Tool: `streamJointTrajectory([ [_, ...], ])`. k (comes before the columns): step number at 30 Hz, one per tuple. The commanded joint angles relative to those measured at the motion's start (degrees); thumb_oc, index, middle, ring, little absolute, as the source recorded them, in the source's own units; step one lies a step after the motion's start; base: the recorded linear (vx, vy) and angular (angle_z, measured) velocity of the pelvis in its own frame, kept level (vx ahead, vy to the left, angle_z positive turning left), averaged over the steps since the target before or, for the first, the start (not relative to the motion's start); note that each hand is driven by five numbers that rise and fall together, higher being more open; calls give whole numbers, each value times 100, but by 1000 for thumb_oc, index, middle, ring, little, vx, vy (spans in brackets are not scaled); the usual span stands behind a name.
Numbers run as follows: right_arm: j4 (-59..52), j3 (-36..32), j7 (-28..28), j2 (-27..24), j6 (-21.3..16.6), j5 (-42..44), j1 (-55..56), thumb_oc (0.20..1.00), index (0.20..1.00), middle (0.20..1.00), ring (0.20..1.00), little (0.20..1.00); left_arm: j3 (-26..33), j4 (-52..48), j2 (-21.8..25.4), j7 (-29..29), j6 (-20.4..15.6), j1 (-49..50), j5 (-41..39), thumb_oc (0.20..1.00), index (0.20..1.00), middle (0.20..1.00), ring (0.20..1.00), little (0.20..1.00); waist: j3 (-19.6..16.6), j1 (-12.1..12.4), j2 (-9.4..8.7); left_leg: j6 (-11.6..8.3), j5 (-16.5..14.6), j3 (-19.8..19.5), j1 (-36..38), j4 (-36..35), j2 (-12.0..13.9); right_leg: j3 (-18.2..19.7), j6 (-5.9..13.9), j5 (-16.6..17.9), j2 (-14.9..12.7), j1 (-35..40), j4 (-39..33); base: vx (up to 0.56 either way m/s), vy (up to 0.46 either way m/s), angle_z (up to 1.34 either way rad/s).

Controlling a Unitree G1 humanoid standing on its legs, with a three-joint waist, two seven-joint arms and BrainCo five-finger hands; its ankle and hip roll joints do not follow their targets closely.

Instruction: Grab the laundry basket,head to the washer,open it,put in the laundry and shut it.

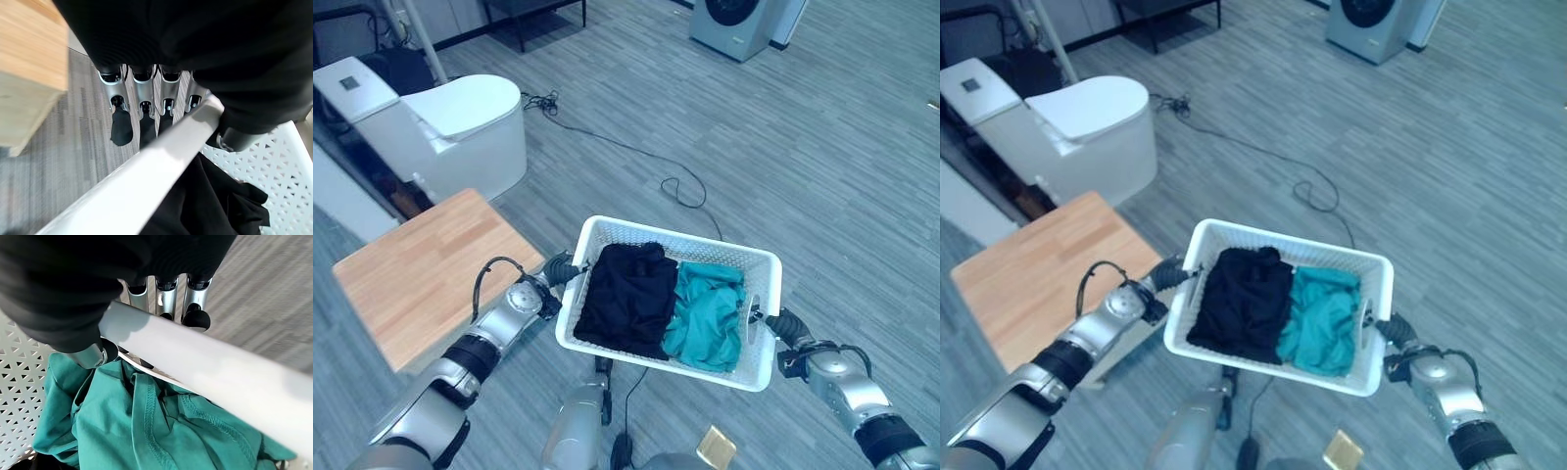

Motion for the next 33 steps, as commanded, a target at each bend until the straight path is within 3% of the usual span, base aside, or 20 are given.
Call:
streamJointTrajectory([
  [1,-573,-430,561,325,-606,743,-504,200,200,200,200,200,500,-46,30,10,-516,-214,-378,200,200,200,200,200,-760,0,-306,246,-559,45,75,364,-234,-112,1401,1339,-652,-437,2141,886,139,-78],
  [3,-489,-368,613,437,-579,606,-661,200,200,200,200,200,610,-112,14,22,-520,-89,-393,200,200,200,200,200,-671,-118,-202,447,-818,55,397,414,-242,-74,1681,2072,-776,-844,3389,445,93,-63],
  [4,-478,-377,626,454,-577,526,-671,200,200,200,200,200,644,-135,25,48,-529,-41,-418,200,200,200,200,200,-650,-177,-99,490,-862,1,552,373,-193,-96,1667,2102,-719,-1104,3766,262,57,-16],
  [6,-447,-373,610,503,-583,468,-737,200,200,200,200,200,676,-128,-13,64,-520,-52,-446,200,200,200,200,200,-606,-270,3,528,-897,-90,744,323,-170,-92,1643,1961,-719,-1491,4204,393,51,8],
  [7,-414,-457,535,479,-577,470,-763,200,200,200,200,200,689,-140,-85,91,-500,-109,-513,200,200,200,200,200,-465,-561,235,525,-1043,-428,1280,254,-177,20,1352,1454,-847,-2236,3904,535,44,10],
  [8,-414,-456,535,477,-576,471,-765,200,200,200,200,200,691,-139,-86,91,-499,-110,-513,200,200,200,200,200,-470,-569,245,520,-1032,-438,1272,248,-166,7,1346,1469,-839,-2237,3886,538,-7,36],
  [11,-438,-499,504,390,-562,568,-752,200,200,200,200,200,642,-89,-127,109,-479,-133,-567,200,200,200,200,200,-486,-776,302,364,-1335,-736,1648,274,-205,230,1199,1094,-1072,-2511,2130,438,-105,77],
  [12,-439,-507,505,339,-561,597,-745,200,200,200,200,200,636,-47,-159,114,-480,-147,-560,200,200,200,200,200,-462,-844,320,314,-1523,-856,1842,283,-198,293,1231,1179,-1129,-2477,1243,307,-88,70],
  [13,-439,-508,505,338,-561,598,-746,200,200,200,200,200,636,-45,-160,114,-480,-149,-560,200,200,200,200,200,-459,-846,329,312,-1514,-860,1842,279,-190,285,1230,1212,-1122,-2453,1192,553,-157,61],
  [15,-438,-562,525,276,-523,526,-718,200,200,200,200,200,722,166,-247,145,-519,-176,-353,200,200,200,200,200,-474,-960,362,149,-2007,-1025,2547,185,-155,56,1555,1862,-1443,-2854,-717,858,-215,85],
  [18,-446,-589,595,238,-461,517,-655,200,200,200,200,200,655,302,-252,143,-542,-260,-257,200,200,200,200,200,-625,-1062,342,44,-2122,-1071,2955,80,-73,104,1557,1952,-1409,-2728,-597,573,-159,56],
  [20,-624,-681,622,97,-431,565,-513,200,200,200,200,200,572,368,-322,157,-613,-299,-302,200,200,200,200,200,-812,-1204,393,-168,-1748,-1104,3085,663,236,245,1410,2284,-1288,-2463,-220,832,-349,55],
  [22,-650,-735,552,-33,-484,721,-452,200,200,200,200,200,518,455,-347,167,-627,-313,-378,200,200,200,200,200,-827,-1337,435,-356,-554,-825,2534,2376,844,129,1116,2055,-1073,-2243,80,502,-408,70],
  [23,-660,-791,463,-90,-517,821,-441,200,200,200,200,200,490,449,-302,150,-576,-331,-473,200,200,200,200,200,-824,-1347,308,-248,-168,-548,2147,3044,1196,91,906,1911,-1037,-2075,97,453,-568,62],
  [24,-682,-738,417,-63,-639,988,-455,200,200,200,200,200,482,436,-266,183,-546,-420,-493,200,200,200,200,200,-786,-1308,313,-254,78,-379,1938,3817,1705,-16,641,1676,-764,-1869,131,483,-519,30],
  [25,-706,-764,361,-84,-605,977,-416,200,200,200,200,200,475,389,-224,150,-516,-403,-527,200,200,200,200,200,-746,-1278,367,-221,-73,-416,1718,4292,1880,10,554,1483,-598,-1723,171,535,-513,15],
  [29,-1007,-963,196,-164,-633,940,-85,200,200,200,200,200,358,304,-326,135,-490,-525,-590,200,200,200,200,200,-579,-1182,202,-50,-360,-573,572,5160,1851,49,338,1161,-416,-1290,213,400,-234,-3],
  [30,-1110,-1071,198,-185,-615,907,57,200,200,200,200,200,359,273,-399,128,-495,-534,-579,200,200,200,200,200,-528,-1113,185,-174,-593,-412,115,4475,1498,-14,370,978,-449,-980,198,327,-23,43],
  [31,-1120,-1083,198,-185,-611,905,73,200,200,200,200,200,353,272,-405,129,-494,-534,-578,200,200,200,200,200,-528,-1111,165,-166,-590,-397,142,4445,1472,-15,378,965,-477,-968,199,522,-44,37],
  [33,-1171,-1185,174,-178,-673,857,123,200,200,200,200,200,286,261,-453,108,-509,-580,-506,200,200,200,200,200,-448,-902,102,-253,-302,-161,-123,2190,927,-41,436,803,-498,-733,251,462,21,0],
])
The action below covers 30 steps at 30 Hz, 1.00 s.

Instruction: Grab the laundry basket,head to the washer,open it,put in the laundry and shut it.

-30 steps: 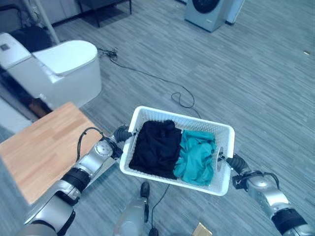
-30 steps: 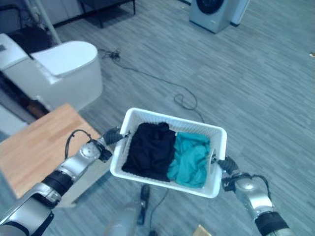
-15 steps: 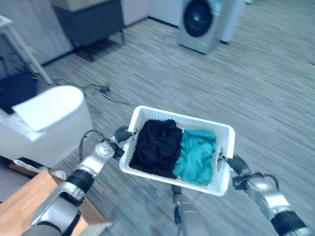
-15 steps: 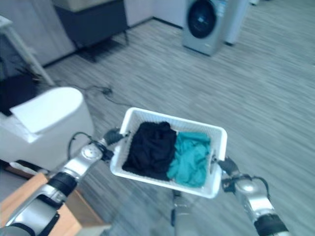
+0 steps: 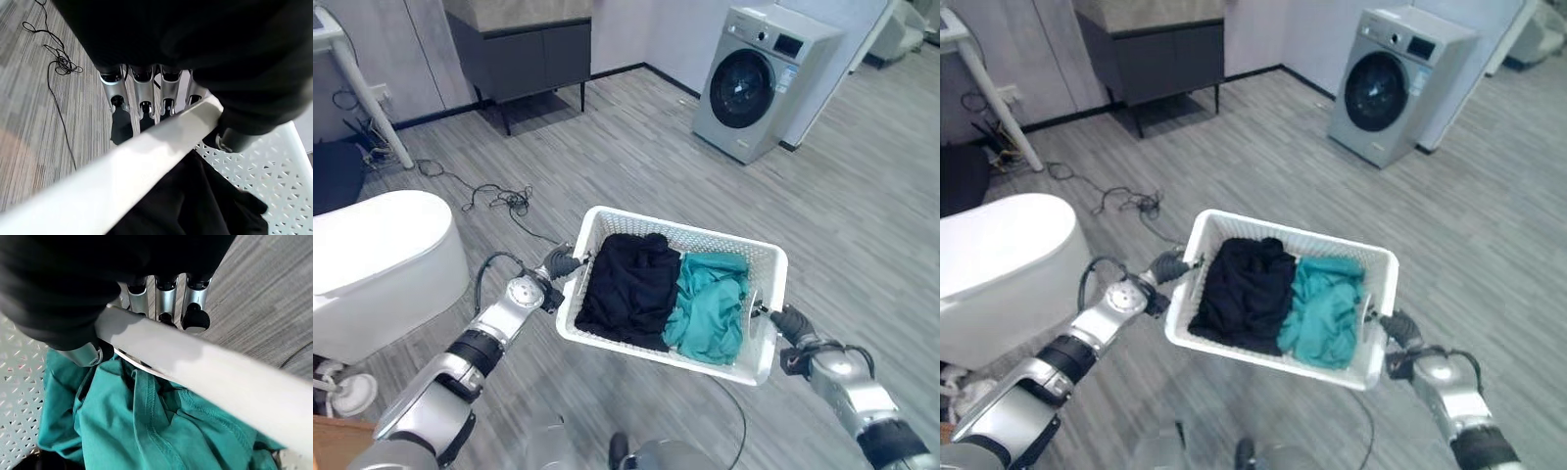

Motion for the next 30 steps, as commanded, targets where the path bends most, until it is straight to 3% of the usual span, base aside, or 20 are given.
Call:
streamJointTrajectory([
  [1,-647,-657,221,-193,-816,848,-305,200,200,200,200,200,181,-90,-126,12,-353,-482,-313,200,200,200,200,200,-323,180,89,-152,923,-23,963,-2958,-353,418,644,-40,-325,-26,-126,356,44,-17],
  [2,-647,-657,221,-193,-817,848,-305,200,200,200,200,200,180,-90,-126,12,-353,-482,-313,200,200,200,200,200,-322,179,82,-151,935,-20,975,-2978,-360,417,644,-40,-331,-23,-126,574,48,-18],
  [3,-580,-623,209,-156,-858,799,-351,200,200,200,200,200,195,-45,-127,-7,-364,-473,-315,200,200,200,200,200,-348,328,165,-229,1010,-268,840,-4287,-580,474,729,-271,-245,242,-150,687,44,-22],
  [4,-499,-560,257,-111,-891,760,-398,200,200,200,200,200,201,-4,-159,-22,-378,-479,-263,200,200,200,200,200,-382,367,127,-258,1006,-303,856,-4692,-708,489,776,-475,-256,477,-142,786,50,-23],
  [7,-429,-468,258,143,-840,711,-517,200,200,200,200,200,235,-33,-83,-24,-349,-396,-256,200,200,200,200,200,-571,445,114,-182,1092,-239,995,-4517,-702,712,776,-751,-267,693,210,670,82,-58],
  [8,-434,-403,299,276,-831,684,-527,200,200,200,200,200,230,-53,-67,-45,-380,-358,-240,200,200,200,200,200,-664,516,24,-115,1127,-316,1050,-4262,-803,752,862,-598,-359,686,549,779,128,-90],
  [10,-316,-303,348,448,-812,614,-620,200,200,200,200,200,259,-85,48,-23,-403,-307,-207,200,200,200,200,200,-746,591,-98,44,969,-311,1287,-4037,-974,788,1284,293,-594,367,1720,535,119,-53],
  [11,-315,-301,348,447,-812,613,-624,200,200,200,200,200,261,-86,48,-23,-403,-307,-207,200,200,200,200,200,-760,599,-85,42,984,-308,1271,-4049,-956,799,1282,305,-578,339,1724,525,173,-75],
  [12,-153,-262,348,548,-763,502,-745,200,200,200,200,200,252,-133,89,-14,-401,-331,-171,200,200,200,200,200,-689,561,-97,272,646,-101,1652,-3916,-1036,674,1587,1303,-853,-1,3008,493,182,-118],
  [13,-91,-213,334,588,-750,421,-855,200,200,200,200,200,259,-192,131,-6,-388,-322,-188,200,200,200,200,200,-632,541,-17,386,523,-96,1813,-3891,-1041,582,1636,1525,-890,-313,3678,638,241,-87],
  [17,102,-137,331,669,-743,344,-1081,200,200,200,200,200,348,-311,194,42,-388,-333,-257,200,200,200,200,200,-502,431,209,565,267,-105,2429,-4052,-1033,314,1546,1232,-1133,-1218,4255,348,114,-36],
  [18,171,-121,332,649,-737,372,-1108,200,200,200,200,200,346,-332,184,53,-376,-333,-297,200,200,200,200,200,-461,364,238,575,196,-177,2596,-4082,-1065,343,1464,987,-1071,-1469,4023,518,-31,-14],
  [19,199,-198,291,555,-726,391,-1063,200,200,200,200,200,311,-354,159,18,-375,-335,-302,200,200,200,200,200,-440,157,248,515,19,-394,2902,-4068,-1157,553,1408,748,-816,-1705,3037,529,-29,17],
  [20,192,-199,290,556,-721,390,-1054,200,200,200,200,200,311,-359,159,18,-373,-329,-302,200,200,200,200,200,-427,143,259,513,2,-412,2925,-4062,-1148,533,1408,741,-810,-1664,3014,628,-107,52],
  [21,191,-245,278,478,-763,448,-1054,200,200,200,200,200,281,-308,106,17,-388,-441,-274,200,200,200,200,200,-403,37,218,448,-238,-517,3101,-4016,-1191,620,1453,675,-839,-1702,1740,374,-80,96],
  [23,140,-328,257,400,-791,509,-1003,200,200,200,200,200,264,-193,23,66,-390,-503,-244,200,200,200,200,200,-411,-95,213,313,-523,-597,3307,-3967,-1208,731,1510,680,-949,-1703,295,649,-149,99],
  [24,56,-472,243,355,-761,470,-881,200,200,200,200,200,303,-187,-12,77,-416,-462,-166,200,200,200,200,200,-437,-146,251,212,-745,-617,3608,-4008,-1127,621,1627,982,-1155,-1788,-745,806,-205,57],
  [26,87,-519,262,365,-785,423,-859,200,200,200,200,200,393,-58,-35,93,-445,-453,-24,200,200,200,200,200,-497,-179,278,104,-949,-523,3997,-4013,-1017,81,1770,1160,-1307,-1909,-1234,597,-152,41],
  [29,58,-558,321,308,-745,375,-792,200,200,200,200,200,354,-27,-43,82,-476,-475,39,200,200,200,200,200,-635,-254,253,-20,-970,-482,4272,-3947,-932,-38,1728,1319,-1289,-1707,-1147,526,-159,26],
  [30,53,-571,355,207,-730,390,-790,200,200,200,200,200,392,-44,-51,75,-498,-458,31,200,200,200,200,200,-813,-296,302,-191,-716,-403,4386,-3481,-677,-52,1598,1451,-1181,-1557,-826,816,-325,17],
])
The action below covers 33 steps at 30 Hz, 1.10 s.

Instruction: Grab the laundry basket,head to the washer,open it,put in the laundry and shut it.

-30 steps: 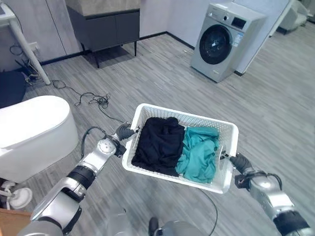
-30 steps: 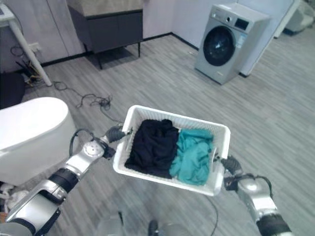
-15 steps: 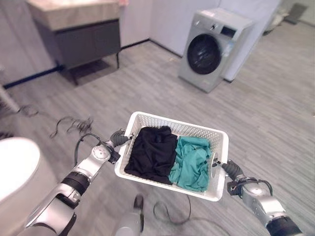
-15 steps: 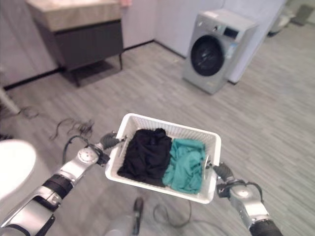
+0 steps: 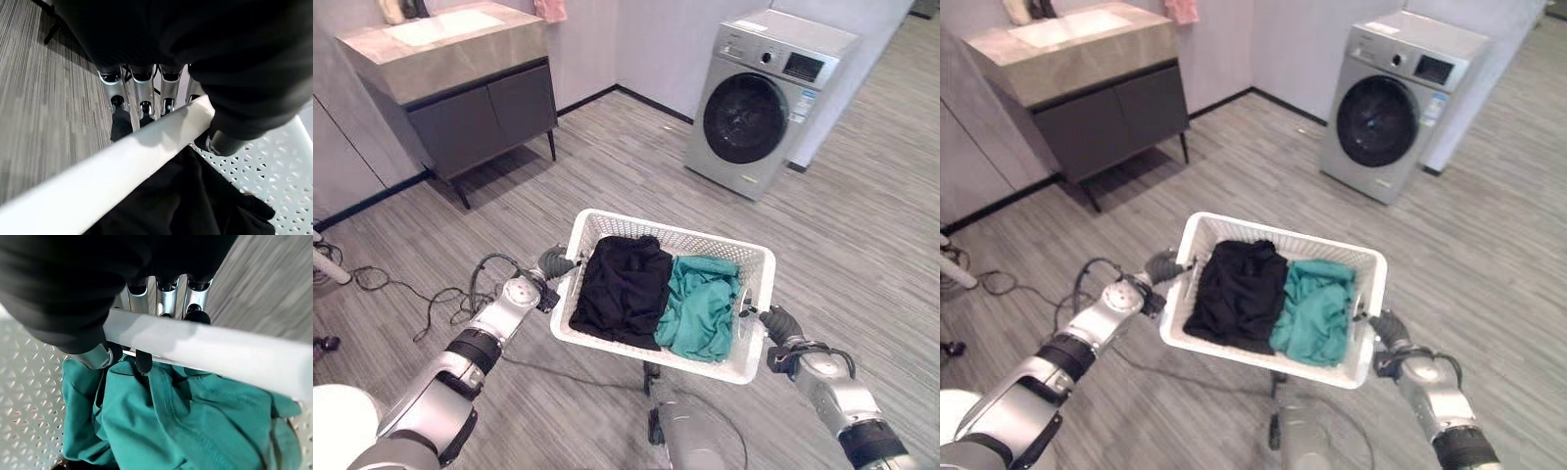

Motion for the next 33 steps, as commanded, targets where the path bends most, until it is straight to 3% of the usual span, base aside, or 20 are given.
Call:
streamJointTrajectory([
  [1,-394,-454,321,-472,-629,186,-579,200,200,200,200,200,377,-457,48,-5,-565,-442,-58,200,200,200,200,200,-579,-50,-62,-395,740,518,-830,1610,1117,345,618,387,-172,840,-56,699,-377,19],
  [2,-416,-471,282,-535,-656,250,-575,200,200,200,200,200,300,-432,-2,-5,-562,-522,-112,200,200,200,200,200,-560,-105,-64,-479,1417,586,-1157,2531,1419,327,432,325,-87,925,85,257,-215,19],
  [3,-415,-475,282,-534,-656,251,-576,200,200,200,200,200,297,-429,-2,-4,-563,-528,-112,200,200,200,200,200,-576,-120,-78,-481,1424,564,-1204,2556,1405,315,429,336,-105,903,80,414,-481,27],
  [4,-407,-390,168,-544,-752,393,-702,200,200,200,200,200,275,-457,92,3,-491,-605,-224,200,200,200,200,200,-507,-76,-138,-427,2154,899,-1757,4127,2084,216,21,20,170,1284,115,456,-467,42],
  [6,-500,-370,65,-568,-751,406,-720,200,200,200,200,200,238,-548,91,5,-462,-695,-279,200,200,200,200,200,-351,18,-104,-370,2132,764,-2289,5289,2343,312,-239,-273,474,1576,146,492,-451,29],
  [7,-573,-373,54,-587,-736,368,-662,200,200,200,200,200,246,-604,72,13,-460,-699,-328,200,200,200,200,200,-315,25,-98,-336,2159,858,-2394,5306,2500,317,-309,-388,551,1683,152,330,-285,-17],
  [9,-611,-451,-49,-616,-756,351,-550,200,200,200,200,200,127,-605,-50,12,-426,-849,-330,200,200,200,200,200,-186,123,-210,-288,1889,912,-3093,5455,2461,316,-358,-530,516,1950,134,266,-161,-38],
  [11,-613,-456,-49,-616,-754,351,-546,200,200,200,200,200,124,-602,-52,13,-427,-852,-331,200,200,200,200,200,-191,120,-205,-288,1885,902,-3107,5464,2464,309,-358,-532,519,1943,137,158,-11,-17],
  [12,-678,-545,-53,-642,-726,289,-398,200,200,200,200,200,68,-606,-141,-3,-440,-902,-333,200,200,200,200,200,-118,184,-225,-377,1702,1050,-3500,4804,2153,339,-309,-684,473,2120,197,235,11,-35],
  [13,-694,-586,-58,-638,-727,281,-355,200,200,200,200,200,47,-599,-173,-4,-445,-920,-314,200,200,200,200,200,-78,221,-277,-326,1810,1161,-3743,4459,2044,311,-328,-653,418,2126,233,491,69,-37],
  [14,-687,-655,-73,-646,-755,267,-331,200,200,200,200,200,-13,-557,-238,9,-446,-1016,-274,200,200,200,200,200,-58,314,-305,-349,1842,1206,-3829,3024,1703,338,-260,-780,398,2275,302,419,97,-26],
  [15,-650,-667,-83,-654,-777,257,-334,200,200,200,200,200,-35,-513,-248,19,-455,-1042,-265,200,200,200,200,200,-64,370,-291,-341,1839,1139,-3829,2277,1497,355,-210,-854,391,2356,303,390,101,12],
  [16,-649,-668,-82,-653,-779,257,-332,200,200,200,200,200,-38,-509,-250,19,-457,-1044,-265,200,200,200,200,200,-50,374,-325,-333,1877,1163,-3765,2194,1459,358,-202,-861,353,2379,304,406,103,20],
  [17,-489,-650,-92,-650,-840,203,-344,200,200,200,200,200,-64,-440,-244,31,-484,-1063,-249,200,200,200,200,200,-99,477,-273,-389,2071,896,-3790,996,1129,385,-122,-996,403,2542,282,398,89,-4],
  [18,-392,-593,-91,-622,-843,163,-417,200,200,200,200,200,-58,-438,-200,29,-489,-1040,-269,200,200,200,200,200,-107,547,-248,-427,2146,724,-3813,599,996,459,-95,-1056,426,2609,295,511,119,-26],
  [21,-98,-336,-1,-540,-773,84,-752,200,200,200,200,200,94,-442,-17,15,-491,-931,-342,200,200,200,200,200,-177,697,-147,-473,2209,175,-3748,228,866,760,-12,-1360,491,2727,542,340,94,-56],
  [26,-108,-337,125,-409,-702,-102,-657,200,200,200,200,200,200,-504,229,15,-524,-738,-310,200,200,200,200,200,-356,748,-224,-290,2111,163,-3485,614,674,1059,108,-1503,296,2725,1365,413,163,-109],
  [30,14,-541,206,-286,-646,-344,-504,200,200,200,200,200,213,-471,279,-54,-462,-703,-179,200,200,200,200,200,-264,555,-295,184,1576,517,-2902,633,558,1086,685,-313,37,1878,3666,280,194,-34],
  [31,54,-581,190,-274,-642,-398,-519,200,200,200,200,200,218,-487,294,-65,-450,-696,-175,200,200,200,200,200,-192,521,-239,248,1533,602,-2774,604,605,958,748,-176,0,1609,4158,139,179,-35],
  [33,205,-665,149,-271,-632,-492,-587,200,200,200,200,200,231,-513,358,-96,-411,-697,-158,200,200,200,200,200,-90,496,-166,332,1402,790,-2554,578,664,433,749,-213,-468,1308,4535,155,160,-44],
])
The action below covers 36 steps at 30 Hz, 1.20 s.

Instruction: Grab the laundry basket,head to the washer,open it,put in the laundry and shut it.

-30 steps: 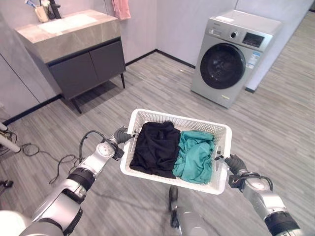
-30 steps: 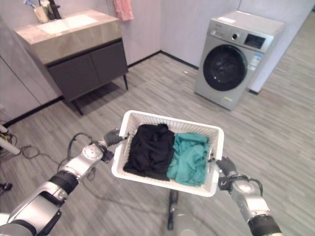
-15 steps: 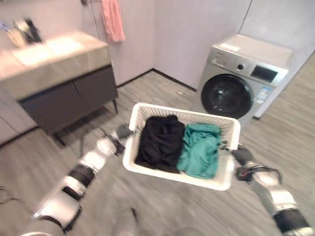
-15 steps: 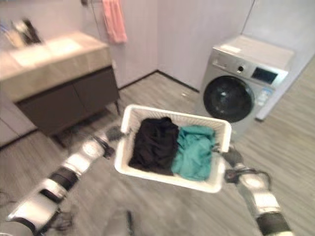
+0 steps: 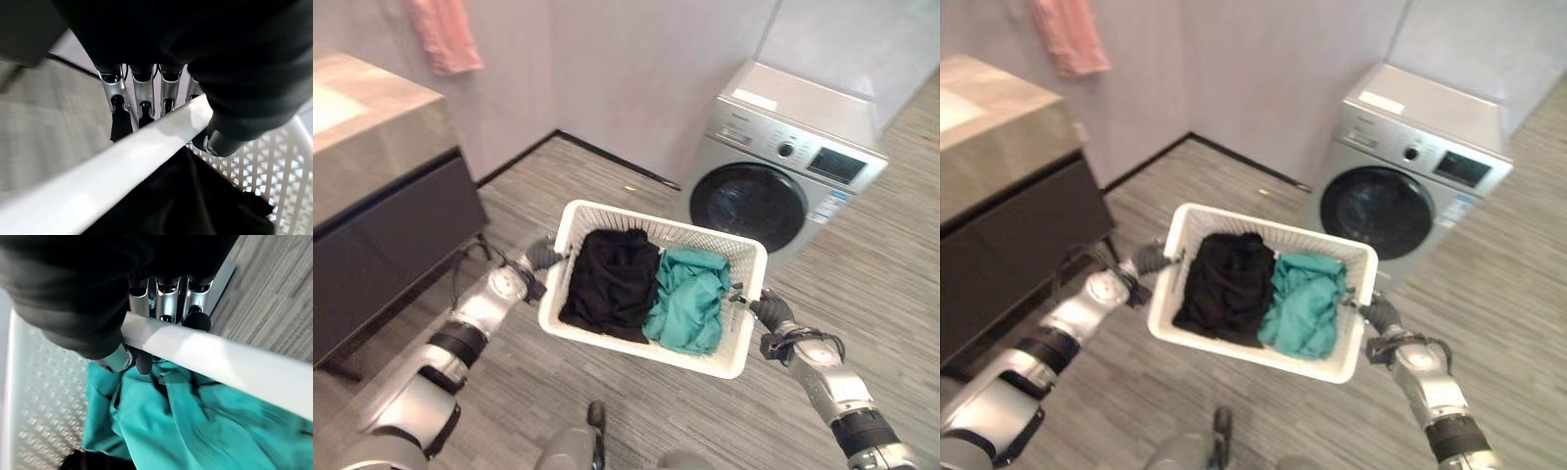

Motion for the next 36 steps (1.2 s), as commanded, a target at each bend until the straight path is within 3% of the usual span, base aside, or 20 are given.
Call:
streamJointTrajectory([
  [1,269,-663,-128,-566,-349,-159,-360,200,200,200,200,200,267,-362,-110,-49,-372,-324,-133,200,200,200,200,200,-319,109,532,-310,-82,-472,556,-668,626,-1007,-173,796,-329,-66,-1633,231,99,-40],
  [6,335,-718,-62,-600,-361,-108,-299,200,200,200,200,200,307,-470,-57,-67,-400,-215,-153,200,200,200,200,200,-406,154,588,-398,-288,-289,681,-700,724,-1490,-287,567,-694,77,-3023,133,-7,-2],
  [8,333,-746,5,-603,-318,-146,-170,200,200,200,200,200,392,-511,-34,-62,-416,-139,-121,200,200,200,200,200,-514,208,591,-499,-322,-177,737,-830,788,-1607,-241,675,-800,318,-4067,105,-104,-2],
  [12,230,-858,61,-565,-336,-91,66,200,200,200,200,200,452,-456,-38,-25,-449,-80,-68,200,200,200,200,200,-632,212,583,-548,-296,-128,768,-998,771,-1325,-118,982,-736,431,-4630,38,-76,-30],
  [13,210,-939,68,-575,-382,-74,153,200,200,200,200,200,478,-404,-25,0,-476,-77,-26,200,200,200,200,200,-650,170,559,-571,-274,-97,773,-1039,759,-1064,-70,1068,-650,409,-4790,9,-101,-51],
  [17,225,-1035,67,-605,-478,-31,286,200,200,200,200,200,505,-263,11,11,-526,-73,14,200,200,200,200,200,-679,208,512,-678,-235,18,777,-1034,835,-888,-37,947,-487,782,-5441,-2,-161,-21],
  [26,317,-1239,7,-637,-611,118,561,200,200,200,200,200,414,-93,-129,-7,-525,-106,21,200,200,200,200,200,-748,128,533,-1039,49,-131,559,-1030,1151,-1311,-186,674,-218,1159,-5966,-33,-149,2],
  [36,494,-1301,-134,-527,-781,162,585,200,200,200,200,200,392,-115,-230,-3,-539,-28,-52,200,200,200,200,200,-758,67,629,-1134,196,-247,537,-1162,1241,-1456,-293,545,-57,1273,-6095,-21,-67,14],
])
